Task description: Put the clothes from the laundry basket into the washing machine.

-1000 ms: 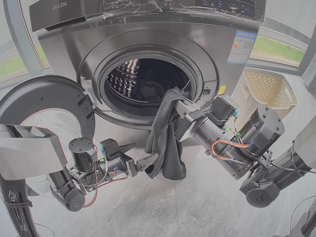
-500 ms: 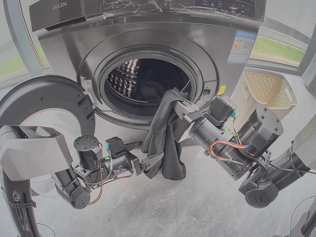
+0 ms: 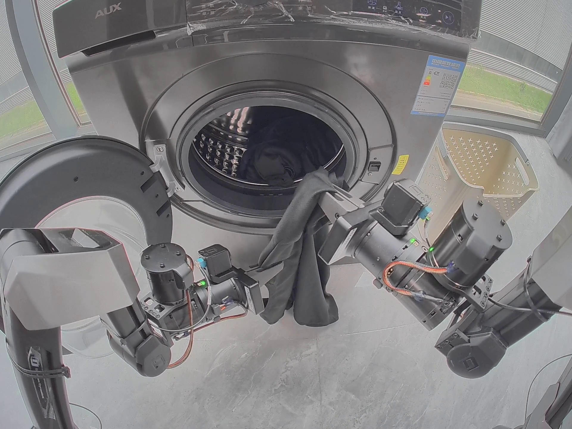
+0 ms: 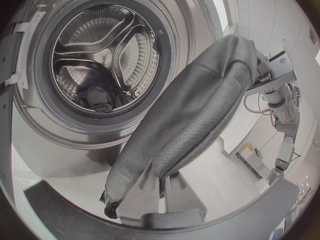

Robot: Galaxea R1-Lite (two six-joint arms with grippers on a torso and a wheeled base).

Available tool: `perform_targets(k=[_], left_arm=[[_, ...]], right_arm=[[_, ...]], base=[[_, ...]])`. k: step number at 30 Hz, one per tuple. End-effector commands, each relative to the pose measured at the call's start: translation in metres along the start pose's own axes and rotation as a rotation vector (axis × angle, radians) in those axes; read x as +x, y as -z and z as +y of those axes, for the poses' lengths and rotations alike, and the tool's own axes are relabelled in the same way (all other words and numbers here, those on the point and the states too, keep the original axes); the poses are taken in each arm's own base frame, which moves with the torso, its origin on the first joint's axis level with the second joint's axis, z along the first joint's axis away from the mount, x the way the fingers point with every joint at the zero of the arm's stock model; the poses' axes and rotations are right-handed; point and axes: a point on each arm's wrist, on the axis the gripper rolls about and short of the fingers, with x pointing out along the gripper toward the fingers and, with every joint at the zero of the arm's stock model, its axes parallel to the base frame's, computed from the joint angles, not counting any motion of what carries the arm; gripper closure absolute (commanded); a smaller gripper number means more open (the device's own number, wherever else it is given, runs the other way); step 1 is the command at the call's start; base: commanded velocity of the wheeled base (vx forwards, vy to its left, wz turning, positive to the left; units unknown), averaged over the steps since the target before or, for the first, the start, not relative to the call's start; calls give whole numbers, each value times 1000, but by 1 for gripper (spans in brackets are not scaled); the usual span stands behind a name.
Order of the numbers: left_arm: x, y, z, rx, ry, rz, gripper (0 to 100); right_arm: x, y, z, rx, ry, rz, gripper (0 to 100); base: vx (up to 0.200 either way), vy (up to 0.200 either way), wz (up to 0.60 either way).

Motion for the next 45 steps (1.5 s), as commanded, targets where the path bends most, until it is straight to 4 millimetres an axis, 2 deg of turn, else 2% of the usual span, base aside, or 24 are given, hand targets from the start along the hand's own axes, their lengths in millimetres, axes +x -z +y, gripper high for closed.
perform_targets(k=[1,5,8,16,17,21,24,28,33,36,45], left_arm=[[-5,-8,2,15,-15,-21,100],[-22,-41,0,49,-37,-104,100],[-30,-56,-7,58,-27,-143,100],[-31,-59,-11,69,-18,-154,100],[-31,-59,-11,69,-18,-154,100],[-31,-60,-11,71,-19,-157,100],[-31,-59,-13,75,-15,-152,100],[-31,-57,-16,72,-10,-146,100],[-32,-57,-16,71,-11,-143,100],[-32,-57,-15,73,-14,-143,100],[-30,-56,-17,68,-36,-149,100]], right_arm=[[-5,3,-8,-7,24,23,100],[-17,12,-28,-18,85,80,100],[-21,17,-36,-20,109,104,100],[-35,31,-41,-30,128,187,100],[-35,31,-41,-30,128,187,0],[-46,43,-51,-38,166,261,0],[-76,71,-56,-54,195,457,0],[-107,94,-53,-60,191,621,0],[-126,100,-46,-64,162,706,0],[-123,101,-39,-63,134,693,0],[-59,97,-13,-58,12,468,0]], base=[[0,0,0],[0,0,0],[0,0,0],[0,0,0],[0,0,0],[0,0,0],[0,0,0],[0,0,0],[0,0,0],[0,0,0],[0,0,0]])
